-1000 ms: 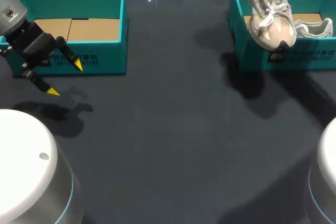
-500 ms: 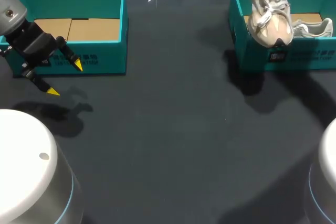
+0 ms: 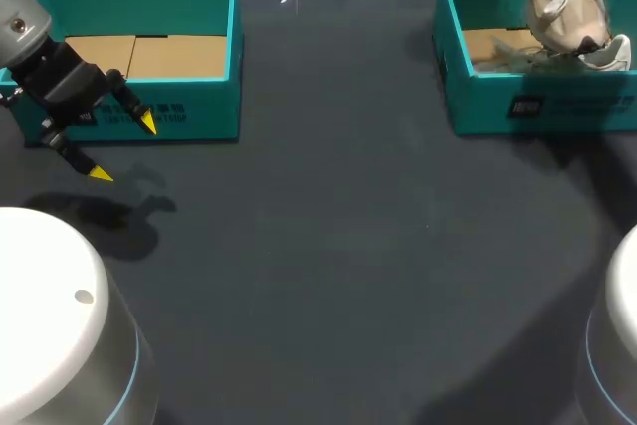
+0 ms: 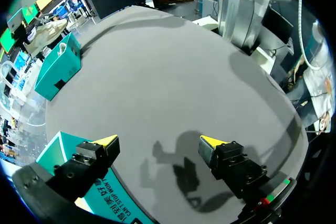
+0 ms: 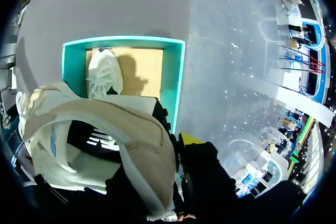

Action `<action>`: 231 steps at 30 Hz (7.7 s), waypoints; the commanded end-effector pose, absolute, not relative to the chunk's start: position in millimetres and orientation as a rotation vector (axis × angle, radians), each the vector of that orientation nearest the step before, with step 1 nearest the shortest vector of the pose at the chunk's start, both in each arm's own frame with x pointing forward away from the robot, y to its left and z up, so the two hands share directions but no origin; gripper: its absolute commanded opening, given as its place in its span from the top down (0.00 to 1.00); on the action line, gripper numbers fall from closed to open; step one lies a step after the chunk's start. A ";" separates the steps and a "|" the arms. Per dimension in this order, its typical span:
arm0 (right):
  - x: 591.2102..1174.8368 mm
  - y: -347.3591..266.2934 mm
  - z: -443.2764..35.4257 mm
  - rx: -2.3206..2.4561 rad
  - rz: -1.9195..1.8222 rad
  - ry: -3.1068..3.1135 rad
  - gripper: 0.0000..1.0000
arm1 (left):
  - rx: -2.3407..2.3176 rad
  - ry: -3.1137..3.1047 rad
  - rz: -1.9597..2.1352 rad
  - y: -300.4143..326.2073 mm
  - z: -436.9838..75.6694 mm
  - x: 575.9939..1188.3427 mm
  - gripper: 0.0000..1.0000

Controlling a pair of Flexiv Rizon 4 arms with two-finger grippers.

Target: Take the shoe out of the shoebox, open the shoe tongue, remove and reinsert the insole, then place the shoe into the shoebox

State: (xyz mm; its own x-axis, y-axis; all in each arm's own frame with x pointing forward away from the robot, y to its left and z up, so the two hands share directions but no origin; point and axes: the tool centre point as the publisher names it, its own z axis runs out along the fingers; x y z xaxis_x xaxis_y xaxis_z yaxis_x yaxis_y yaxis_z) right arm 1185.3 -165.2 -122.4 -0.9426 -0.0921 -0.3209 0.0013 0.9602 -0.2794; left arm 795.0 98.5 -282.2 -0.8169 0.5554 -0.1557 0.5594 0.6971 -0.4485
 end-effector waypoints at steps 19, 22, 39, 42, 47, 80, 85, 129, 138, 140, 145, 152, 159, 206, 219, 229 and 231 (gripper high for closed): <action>1214.0 -212.6 -116.3 0.069 -0.426 2.799 1.00 | 0.949 2.886 -0.764 99.2 -281.6 794.1 0.00; 1219.1 -225.4 -111.6 0.105 -0.430 2.790 1.00 | 0.949 2.886 -0.764 99.2 -281.6 794.1 0.00; 1200.7 -292.1 -114.5 1.102 -0.280 2.618 1.00 | 0.949 2.886 -0.764 99.2 -281.6 794.1 0.00; 1200.7 -292.1 -114.5 1.102 -0.280 2.618 1.00 | 0.949 2.886 -0.764 99.2 -281.6 794.1 0.00; 1200.7 -292.1 -114.5 1.102 -0.280 2.618 1.00 | 0.949 2.886 -0.764 99.2 -281.6 794.1 0.00; 1175.6 -345.1 -143.7 1.761 -0.084 2.226 1.00 | 0.949 2.886 -0.764 99.2 -281.6 794.1 0.00; 1171.5 -355.3 -166.5 1.869 -0.031 2.132 1.00 | 0.949 2.886 -0.764 99.2 -281.6 794.1 0.00; 1146.2 -346.7 -218.9 2.050 -0.130 1.806 1.00 | 0.949 2.886 -0.764 99.2 -281.6 794.1 0.00; 1139.1 -339.9 -236.1 2.083 -0.146 1.814 1.00 | 0.949 2.886 -0.764 99.2 -281.6 794.1 0.00; 1139.0 -339.2 -238.3 2.096 -0.139 1.815 1.00 | 0.949 2.886 -0.764 99.2 -281.6 794.1 0.00; 1141.2 -332.5 -242.4 2.088 -0.147 1.819 1.00 | 0.949 2.886 -0.764 99.2 -281.6 794.1 0.00; 1143.8 -329.3 -255.2 2.094 -0.159 1.832 1.00 | 0.949 2.886 -0.764 99.2 -281.6 794.1 0.00; 1148.0 -330.9 -268.7 2.099 -0.165 1.834 1.00 | 0.949 2.886 -0.764 99.2 -281.6 794.1 0.00; 1176.2 -339.4 -344.3 2.099 -0.240 1.968 1.00 | 0.949 2.886 -0.764 99.2 -281.6 794.1 0.00; 1172.3 -335.5 -359.1 2.126 -0.244 2.018 1.00 | 0.949 2.886 -0.764 99.2 -281.6 794.1 0.00; 1169.3 -334.7 -367.7 2.141 -0.263 2.044 0.84 | 0.949 2.886 -0.764 99.2 -281.6 794.1 0.00; 1168.4 -334.8 -367.9 2.143 -0.263 2.044 0.83 | 0.949 2.886 -0.764 99.2 -281.6 794.1 0.00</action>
State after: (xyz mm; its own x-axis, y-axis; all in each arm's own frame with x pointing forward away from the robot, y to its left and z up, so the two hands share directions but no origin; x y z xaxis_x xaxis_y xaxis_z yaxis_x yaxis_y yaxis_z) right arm 1161.7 -336.4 -366.2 0.0469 0.9693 -0.2413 0.9989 -0.0451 0.0130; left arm 795.0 98.4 -282.2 -0.8170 0.5553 -0.1556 0.5593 0.6972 -0.4485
